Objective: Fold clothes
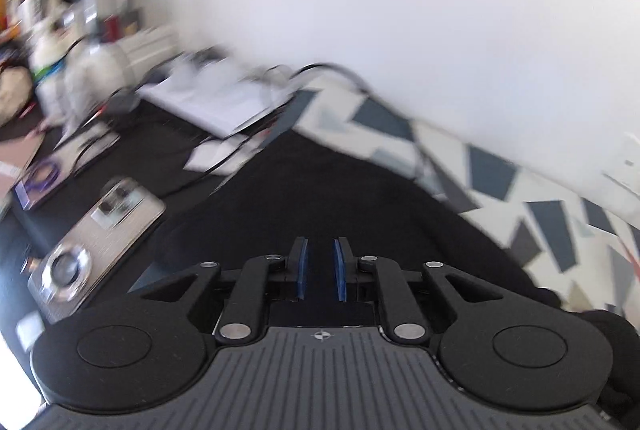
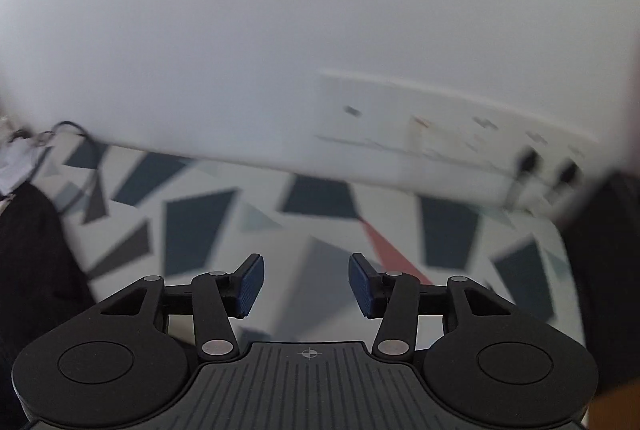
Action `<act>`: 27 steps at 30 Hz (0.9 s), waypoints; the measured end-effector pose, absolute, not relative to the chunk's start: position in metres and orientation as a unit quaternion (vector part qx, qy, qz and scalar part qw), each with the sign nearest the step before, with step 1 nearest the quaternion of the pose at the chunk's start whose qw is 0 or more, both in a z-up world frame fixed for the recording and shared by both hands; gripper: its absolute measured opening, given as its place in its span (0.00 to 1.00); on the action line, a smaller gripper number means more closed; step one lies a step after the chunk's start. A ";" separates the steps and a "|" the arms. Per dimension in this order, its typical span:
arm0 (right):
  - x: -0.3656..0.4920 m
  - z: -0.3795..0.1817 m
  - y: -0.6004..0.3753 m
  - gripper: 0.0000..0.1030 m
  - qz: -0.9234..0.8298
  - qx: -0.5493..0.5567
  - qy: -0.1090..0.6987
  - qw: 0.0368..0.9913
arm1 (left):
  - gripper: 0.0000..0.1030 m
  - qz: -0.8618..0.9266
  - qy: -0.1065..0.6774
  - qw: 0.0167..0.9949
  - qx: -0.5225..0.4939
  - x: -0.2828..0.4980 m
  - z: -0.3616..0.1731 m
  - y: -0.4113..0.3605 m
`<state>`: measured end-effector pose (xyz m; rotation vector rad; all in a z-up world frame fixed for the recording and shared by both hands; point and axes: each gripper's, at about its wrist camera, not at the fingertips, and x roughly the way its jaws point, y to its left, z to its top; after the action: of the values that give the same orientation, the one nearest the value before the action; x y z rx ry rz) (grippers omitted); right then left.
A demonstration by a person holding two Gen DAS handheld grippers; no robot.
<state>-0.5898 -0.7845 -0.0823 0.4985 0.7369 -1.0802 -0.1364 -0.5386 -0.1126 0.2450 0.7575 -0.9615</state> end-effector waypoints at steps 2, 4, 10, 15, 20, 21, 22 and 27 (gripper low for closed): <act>-0.653 -0.093 -0.766 0.47 -0.545 0.264 0.338 0.721 | 0.33 -0.502 0.338 0.784 0.136 -0.157 -0.104 -0.560; -0.702 -0.107 -0.742 0.53 -0.586 0.288 0.334 0.680 | 0.47 -0.550 0.318 0.755 0.162 -0.185 -0.101 -0.583; -0.785 -0.159 -0.682 0.56 -0.647 0.355 0.302 0.603 | 0.53 -0.630 0.298 0.667 0.263 -0.273 -0.127 -0.646; -0.801 -0.180 -0.691 0.55 -0.648 0.378 0.254 0.611 | 0.55 -0.618 0.303 0.659 0.304 -0.298 -0.146 -0.664; -0.795 -0.204 -0.736 0.55 -0.629 0.400 0.265 0.611 | 0.65 -0.606 0.301 0.668 0.310 -0.280 -0.147 -0.661; -0.792 -0.208 -0.742 0.53 -0.621 0.404 0.276 0.612 | 0.65 -0.603 0.300 0.670 0.312 -0.275 -0.146 -0.660; -0.790 -0.212 -0.748 0.52 -0.613 0.407 0.286 0.613 | 0.65 -0.600 0.299 0.671 0.316 -0.271 -0.145 -0.659; -0.773 -0.215 -0.760 0.54 -0.564 0.408 0.328 0.638 | 0.73 -0.594 0.289 0.673 0.334 -0.256 -0.137 -0.647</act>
<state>-0.7731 -0.7602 -0.2147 0.9304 0.7492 -1.2883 -0.2559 -0.6472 -0.1374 0.7518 0.6516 -1.3365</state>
